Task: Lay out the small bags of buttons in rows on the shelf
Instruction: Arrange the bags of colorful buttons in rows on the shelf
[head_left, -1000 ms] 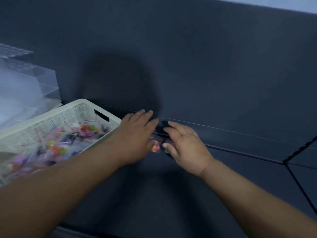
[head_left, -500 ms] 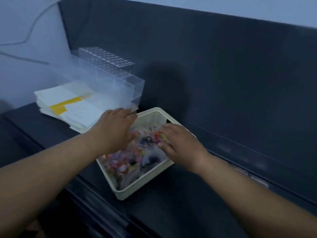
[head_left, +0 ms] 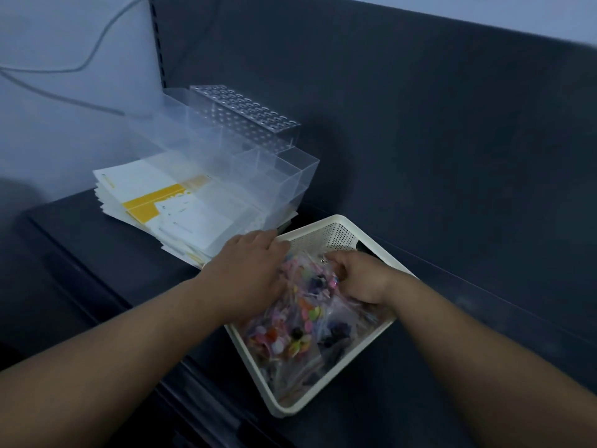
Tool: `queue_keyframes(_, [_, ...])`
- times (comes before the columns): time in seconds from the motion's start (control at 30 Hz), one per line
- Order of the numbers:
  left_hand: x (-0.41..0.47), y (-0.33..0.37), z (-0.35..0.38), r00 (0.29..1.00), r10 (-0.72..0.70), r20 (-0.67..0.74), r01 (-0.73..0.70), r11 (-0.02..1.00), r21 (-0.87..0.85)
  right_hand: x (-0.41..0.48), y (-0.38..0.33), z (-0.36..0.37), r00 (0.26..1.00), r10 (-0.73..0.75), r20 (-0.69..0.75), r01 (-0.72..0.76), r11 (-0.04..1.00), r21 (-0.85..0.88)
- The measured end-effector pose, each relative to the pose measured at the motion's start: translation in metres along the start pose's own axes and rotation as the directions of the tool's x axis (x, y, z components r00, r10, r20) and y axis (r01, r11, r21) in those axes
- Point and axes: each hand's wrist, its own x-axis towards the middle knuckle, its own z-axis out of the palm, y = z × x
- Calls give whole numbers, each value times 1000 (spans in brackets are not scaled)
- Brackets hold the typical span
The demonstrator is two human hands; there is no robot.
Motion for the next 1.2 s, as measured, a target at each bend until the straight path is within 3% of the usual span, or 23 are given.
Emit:
queue_keyframes(0.1, [3,1,0,1000,9,12,-9,1000,-6,6,2,5,999,-10,-51,13,998,60])
queue_keyframes(0.23, [4,6,0,999,32,-10,-33,999,-38,1,5,3,989,72,-129,-24,940,341])
queue_keyframes(0.33, [5,13,-3,996,46,-72,-53,993,-104,-11,-1,-8,990,74,-116,12,794,608])
queue_keyframes(0.47, [8,26,-10,991,-8,-136,-39,941,-336,-25,-5,-25,993,99,-66,-4,588,809])
queue_keyframes(0.57, [12,37,-15,992,-102,-75,44,834,-550,-33,-4,-30,996,82,-25,-17,466,885])
queue_keyframes(0.63, [16,43,-17,985,-173,31,143,688,-712,-40,-5,-32,999,50,-9,-12,401,916])
queue_keyframes(0.7, [20,48,-17,972,-202,123,214,525,-824,-47,-7,-33,1000,11,5,-9,397,918])
queue_keyframes(0.8, [20,57,-16,960,-154,235,268,254,-929,-56,-11,-28,1000,-23,6,6,470,883])
queue_keyframes(0.83, [19,60,-17,960,-139,245,271,222,-937,-58,-12,-26,1000,-31,-3,17,488,873])
queue_keyframes(0.93, [19,65,-14,960,-201,194,246,277,-929,-64,-12,-21,998,-54,-20,45,508,860])
queue_keyframes(1.1, [21,70,-13,943,-219,252,286,143,-948,-80,-3,-23,997,9,-72,63,382,922])
queue_keyframes(1.2, [24,81,-15,949,-189,252,281,147,-948,-91,3,-27,989,94,-117,74,372,925])
